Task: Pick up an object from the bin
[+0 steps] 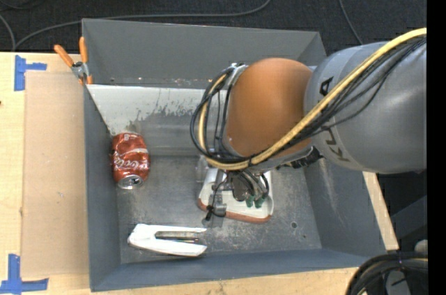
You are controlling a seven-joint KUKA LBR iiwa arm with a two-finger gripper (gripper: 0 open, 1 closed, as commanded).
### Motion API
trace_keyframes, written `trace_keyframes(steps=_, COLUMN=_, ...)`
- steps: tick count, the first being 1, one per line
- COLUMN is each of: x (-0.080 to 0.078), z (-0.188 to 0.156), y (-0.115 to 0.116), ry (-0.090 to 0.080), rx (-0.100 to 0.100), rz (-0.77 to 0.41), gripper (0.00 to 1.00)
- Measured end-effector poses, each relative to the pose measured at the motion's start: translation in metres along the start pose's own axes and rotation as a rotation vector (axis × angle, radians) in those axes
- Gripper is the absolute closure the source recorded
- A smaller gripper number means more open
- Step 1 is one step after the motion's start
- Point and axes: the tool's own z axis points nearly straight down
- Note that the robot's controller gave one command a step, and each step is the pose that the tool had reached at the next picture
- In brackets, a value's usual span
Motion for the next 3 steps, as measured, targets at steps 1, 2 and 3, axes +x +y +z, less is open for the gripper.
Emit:
trace_keyframes(steps=1, x=-0.014, z=-0.022, y=0.023, ry=0.001, rx=-0.001, rz=0.121, gripper=0.00)
trace_keyframes(steps=2, x=0.019, z=0.047, y=-0.051, ry=0.023, rx=0.005, rz=0.009, gripper=0.00)
trace_keyframes(steps=3, x=0.019, z=0.034, y=-0.019, ry=0.003, rx=0.000, rz=0.053, gripper=0.00)
